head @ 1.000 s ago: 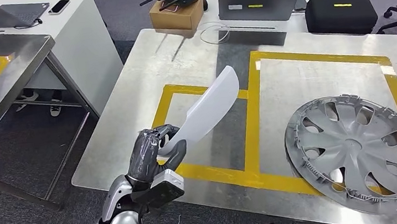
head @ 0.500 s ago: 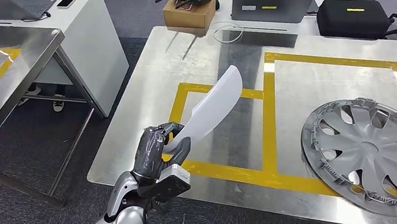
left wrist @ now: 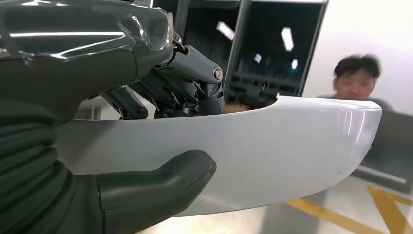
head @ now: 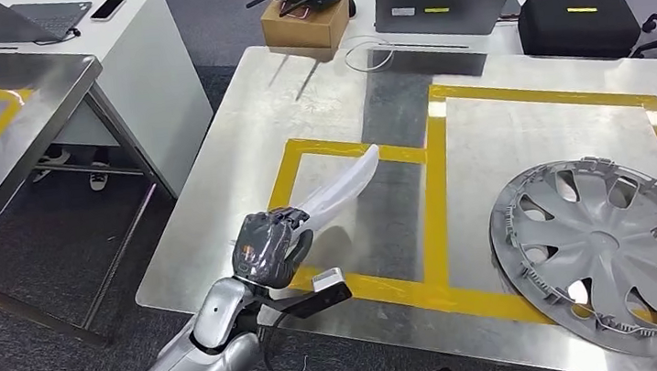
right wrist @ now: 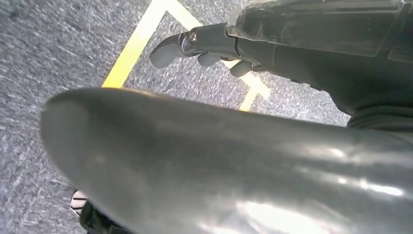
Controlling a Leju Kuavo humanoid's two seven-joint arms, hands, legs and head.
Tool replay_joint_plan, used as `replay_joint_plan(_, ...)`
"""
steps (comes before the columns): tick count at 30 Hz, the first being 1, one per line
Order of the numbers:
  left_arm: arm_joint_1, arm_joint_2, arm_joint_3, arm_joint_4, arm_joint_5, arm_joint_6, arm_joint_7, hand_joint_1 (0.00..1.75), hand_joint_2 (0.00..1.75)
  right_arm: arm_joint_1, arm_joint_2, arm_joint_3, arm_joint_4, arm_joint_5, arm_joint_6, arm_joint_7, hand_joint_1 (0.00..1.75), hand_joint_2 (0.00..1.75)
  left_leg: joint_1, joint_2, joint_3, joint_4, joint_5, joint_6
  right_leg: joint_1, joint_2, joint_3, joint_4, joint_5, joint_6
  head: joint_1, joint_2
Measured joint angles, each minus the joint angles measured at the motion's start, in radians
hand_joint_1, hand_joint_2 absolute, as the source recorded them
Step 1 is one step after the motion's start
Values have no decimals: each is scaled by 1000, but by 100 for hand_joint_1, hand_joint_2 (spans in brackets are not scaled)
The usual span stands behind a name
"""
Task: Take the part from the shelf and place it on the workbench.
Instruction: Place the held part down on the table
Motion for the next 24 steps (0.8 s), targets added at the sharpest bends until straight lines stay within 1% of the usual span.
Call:
replay_joint_plan(1,-15,-9,-5,24,-38,10,7,175,175,-1,1,0,0,2,0,0,0,0,2,1,35,-72,31,2,0,0,1,0,0,1,0,0)
replay_joint_plan(2,-31,-19,-9,46,-67,9,15,175,175,-3,3,0,0,4,0,0,0,0,0,1,63,-131,50,5,2,0,0,0,0,4,0,0)
replay_joint_plan(3,-45,-28,-14,67,-89,1,25,175,175,-5,4,-1,0,6,1,0,0,0,-3,0,80,-166,57,9,4,0,-1,0,1,10,1,0)
replay_joint_plan(5,-68,-45,-22,106,-121,-30,44,175,175,-6,4,-1,0,9,3,0,0,0,-12,-2,84,-180,52,20,4,0,-3,-4,4,25,1,0)
replay_joint_plan(6,-78,-53,-26,123,-131,-51,51,175,175,-6,5,-1,0,10,4,0,0,0,-13,-2,87,-184,56,29,2,0,-4,-7,5,32,1,0)
replay_joint_plan(7,-88,-62,-29,137,-140,-73,57,175,175,-6,4,-2,0,11,5,1,0,0,-13,-2,91,-191,61,38,0,-1,-7,-5,2,37,2,0)
replay_joint_plan(8,-100,-71,-32,150,-146,-94,60,175,175,-6,3,-2,0,11,5,3,0,0,-12,-2,95,-198,67,47,0,-1,-17,12,-8,37,3,0)
replay_joint_plan(9,-112,-80,-35,162,-150,-114,62,175,175,-6,2,-2,0,11,5,4,0,0,-11,-2,98,-204,73,55,0,-1,-39,54,-29,33,5,0)
replay_joint_plan(11,-129,-96,-39,186,-154,-149,62,175,175,-5,0,-3,0,11,5,8,0,0,-17,-2,96,-206,76,61,2,-1,-109,200,-85,22,9,0)
replay_joint_plan(12,-134,-102,-41,197,-154,-163,61,175,175,-4,0,-3,0,11,6,10,0,0,-21,-3,96,-206,76,62,3,-1,-142,267,-105,21,11,0)
replay_joint_plan(13,-136,-106,-44,207,-155,-173,58,175,175,-2,0,-4,0,10,6,11,0,0,-25,-3,96,-205,76,63,4,-1,-159,299,-111,24,11,0)
replay_joint_plan(14,-137,-110,-47,215,-155,-179,53,175,175,-1,0,-4,0,10,6,11,0,0,-28,-4,96,-205,75,63,4,-1,-153,285,-100,30,11,0)
replay_joint_plan(15,-140,-114,-50,221,-155,-180,45,175,175,0,0,-4,0,11,6,11,0,0,-30,-5,97,-204,75,63,5,-1,-126,228,-76,36,11,0)
replay_joint_plan(16,-144,-118,-52,227,-153,-179,37,175,175,0,0,-5,0,11,6,11,0,0,-32,-7,97,-203,74,62,6,-2,-86,148,-47,41,11,0)
replay_joint_plan(17,-149,-122,-53,232,-151,-176,28,175,175,-1,0,-5,0,11,6,11,0,0,-36,-9,95,-200,72,60,8,-2,-50,76,-23,40,11,0)
replay_joint_plan(18,-155,-126,-55,238,-146,-173,18,175,175,-1,0,-6,0,12,6,10,0,0,-38,-10,94,-197,70,57,11,-2,-24,25,-6,36,10,0)
replay_joint_plan(19,-158,-130,-56,244,-140,-171,9,175,175,-1,1,-6,-1,13,7,10,0,0,-40,-11,92,-194,68,55,14,-2,-11,1,1,31,10,0)
replay_joint_plan(20,-161,-134,-58,250,-132,-169,0,175,175,-2,2,-6,-1,14,7,9,0,0,-42,-11,90,-193,67,53,16,-2,-9,-2,3,26,10,0)
replay_joint_plan(22,-163,-140,-60,261,-112,-169,-18,175,175,-2,5,-7,-1,16,9,9,0,0,-40,-10,87,-186,60,47,10,-1,-8,-5,6,20,9,0)
replay_joint_plan(23,-165,-142,-61,266,-104,-168,-27,175,175,-2,5,-7,-2,17,10,9,0,0,-38,-9,78,-167,46,40,7,-1,-6,-6,6,15,7,0)
replay_joint_plan(24,-166,-145,-62,270,-96,-167,-34,175,175,-3,6,-8,-2,19,11,9,0,0,-34,-8,61,-128,22,32,3,-1,-4,-7,7,11,6,0)
